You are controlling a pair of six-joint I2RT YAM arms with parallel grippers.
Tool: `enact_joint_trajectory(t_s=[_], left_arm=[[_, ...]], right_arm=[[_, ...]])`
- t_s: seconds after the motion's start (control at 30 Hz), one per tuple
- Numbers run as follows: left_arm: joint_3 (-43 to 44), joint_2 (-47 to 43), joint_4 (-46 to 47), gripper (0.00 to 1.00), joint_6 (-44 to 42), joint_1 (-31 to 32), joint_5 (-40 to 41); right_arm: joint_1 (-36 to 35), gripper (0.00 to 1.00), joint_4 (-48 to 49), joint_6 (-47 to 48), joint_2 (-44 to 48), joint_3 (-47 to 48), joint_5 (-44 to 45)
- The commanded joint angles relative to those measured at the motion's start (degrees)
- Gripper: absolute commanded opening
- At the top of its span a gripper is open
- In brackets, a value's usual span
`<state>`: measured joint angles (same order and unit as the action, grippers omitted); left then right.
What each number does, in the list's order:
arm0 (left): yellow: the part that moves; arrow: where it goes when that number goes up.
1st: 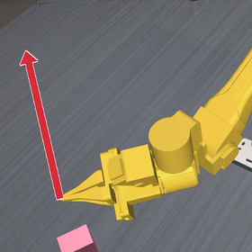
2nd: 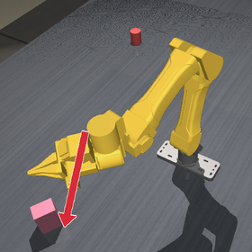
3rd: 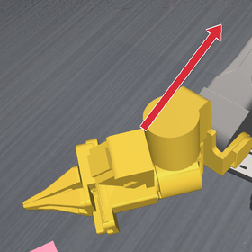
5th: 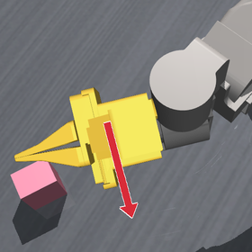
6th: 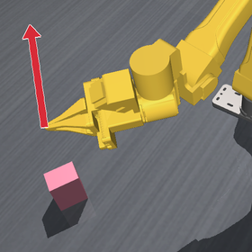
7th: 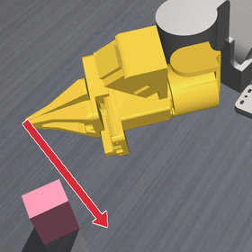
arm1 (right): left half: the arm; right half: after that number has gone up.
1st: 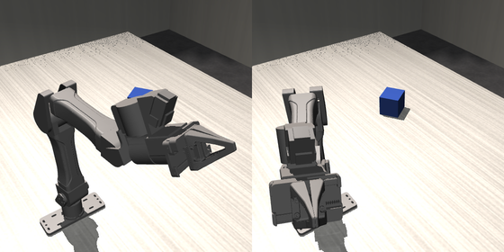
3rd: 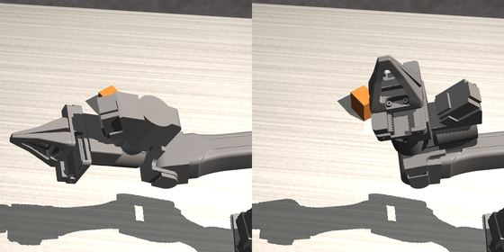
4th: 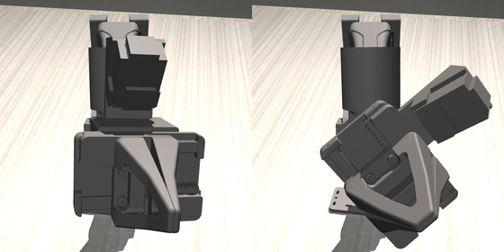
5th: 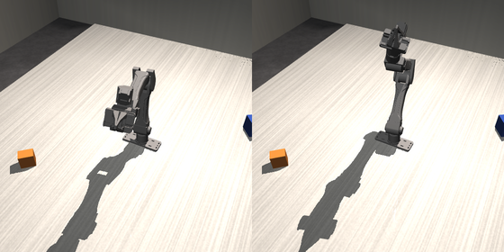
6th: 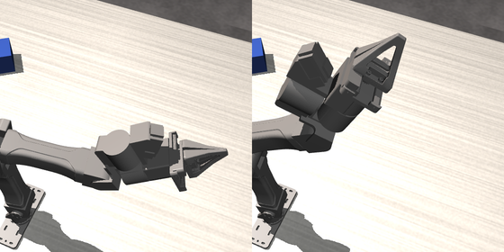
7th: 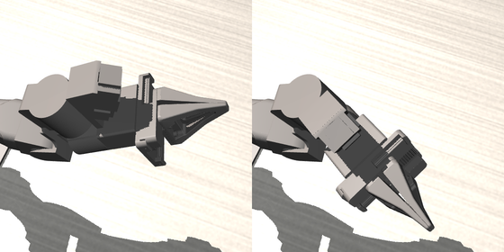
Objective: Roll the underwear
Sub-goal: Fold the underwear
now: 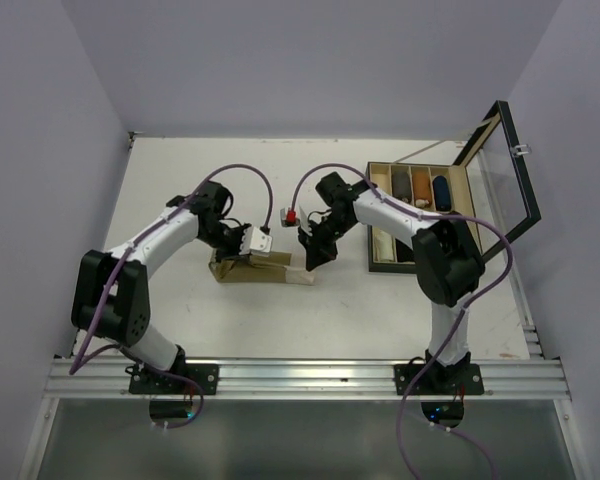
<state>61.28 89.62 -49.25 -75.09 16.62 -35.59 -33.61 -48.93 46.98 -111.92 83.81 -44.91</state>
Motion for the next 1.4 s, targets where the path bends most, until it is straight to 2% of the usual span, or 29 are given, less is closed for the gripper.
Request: enact_joint_trajectory(t_s=[0.0, 0.37, 0.67, 0.93, 1.07, 1.17, 1.23, 1.37], left_arm=[[5.4, 3.3, -3.2, 0.0, -2.9, -1.1, -1.1], [18.5, 17.0, -5.8, 0.0, -3.4, -2.0, -0.3], [18.1, 21.0, -0.8, 0.01, -0.1, -2.1, 1.8], [21.2, 22.1, -0.3, 0.0, 0.6, -2.1, 0.8], [22.7, 24.1, -0.1, 0.01, 1.3, -2.1, 1.3], [23.6, 25.9, 0.0, 0.09, 2.2, -2.1, 1.6], [23.9, 27.0, 1.0, 0.16, 3.9, -2.1, 2.5], [24.4, 27.9, 7.4, 0.23, 9.7, -2.1, 4.3]], right_arm=[[1.8, 0.0, -8.0, 3.4, -3.4, 6.3, -3.6], [5.0, 0.0, -15.2, 6.7, -14.3, 19.1, -3.8], [5.3, 0.0, -14.0, 5.5, -18.8, 21.7, -2.6], [6.0, 0.0, -13.8, 4.5, -19.5, 23.1, -2.5], [7.1, 0.0, -13.6, 1.2, -21.4, 25.8, -2.7], [7.9, 0.14, -14.3, -1.9, -23.5, 28.6, -3.2], [8.4, 0.18, -14.0, -4.9, -24.0, 29.5, -3.6], [9.3, 0.26, -13.8, -7.2, -24.1, 29.9, -3.0]])
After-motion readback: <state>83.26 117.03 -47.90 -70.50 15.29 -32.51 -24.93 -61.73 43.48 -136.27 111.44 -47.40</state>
